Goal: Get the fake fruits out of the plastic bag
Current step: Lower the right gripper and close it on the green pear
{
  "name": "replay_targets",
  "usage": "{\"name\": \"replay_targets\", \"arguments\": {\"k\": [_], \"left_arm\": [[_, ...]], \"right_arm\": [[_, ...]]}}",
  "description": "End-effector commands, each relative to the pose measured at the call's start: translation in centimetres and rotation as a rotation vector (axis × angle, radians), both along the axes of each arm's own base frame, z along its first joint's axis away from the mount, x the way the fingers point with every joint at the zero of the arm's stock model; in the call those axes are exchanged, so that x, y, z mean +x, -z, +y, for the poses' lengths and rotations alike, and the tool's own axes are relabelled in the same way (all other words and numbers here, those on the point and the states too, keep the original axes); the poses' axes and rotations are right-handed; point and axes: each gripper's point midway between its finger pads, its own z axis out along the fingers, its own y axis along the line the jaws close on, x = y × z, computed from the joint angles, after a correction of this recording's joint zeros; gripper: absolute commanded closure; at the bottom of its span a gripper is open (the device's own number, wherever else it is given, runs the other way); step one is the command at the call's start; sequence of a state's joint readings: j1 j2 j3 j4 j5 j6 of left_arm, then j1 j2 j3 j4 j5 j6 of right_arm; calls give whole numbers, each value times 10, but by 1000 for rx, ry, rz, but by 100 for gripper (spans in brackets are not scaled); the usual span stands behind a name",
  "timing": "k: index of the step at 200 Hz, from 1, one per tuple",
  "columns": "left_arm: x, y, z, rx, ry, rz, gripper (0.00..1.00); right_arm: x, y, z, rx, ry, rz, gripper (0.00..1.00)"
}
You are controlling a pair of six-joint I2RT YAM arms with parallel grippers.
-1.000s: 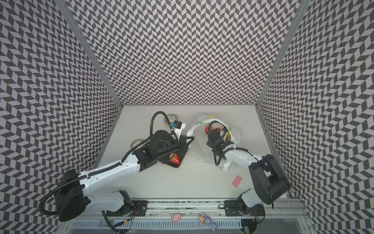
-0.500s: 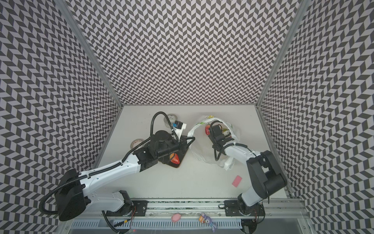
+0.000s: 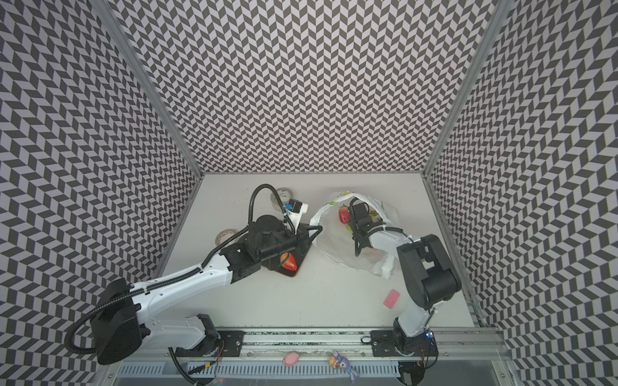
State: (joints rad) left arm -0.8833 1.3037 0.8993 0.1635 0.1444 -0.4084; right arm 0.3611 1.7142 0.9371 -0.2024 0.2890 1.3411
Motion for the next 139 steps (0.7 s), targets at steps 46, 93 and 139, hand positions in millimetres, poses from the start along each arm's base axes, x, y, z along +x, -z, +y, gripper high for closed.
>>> {"name": "replay_targets", "arguments": {"k": [46, 93, 139], "left_arm": [[4, -3, 1, -1, -18, -20, 100], [7, -2, 4, 4, -29, -18, 100], [11, 0, 7, 5, -45, -19, 100]], "right_arm": [[8, 15, 4, 65, 27, 28, 36], [7, 6, 3, 52, 7, 2, 57], [-4, -22, 8, 37, -120, -70, 60]]}}
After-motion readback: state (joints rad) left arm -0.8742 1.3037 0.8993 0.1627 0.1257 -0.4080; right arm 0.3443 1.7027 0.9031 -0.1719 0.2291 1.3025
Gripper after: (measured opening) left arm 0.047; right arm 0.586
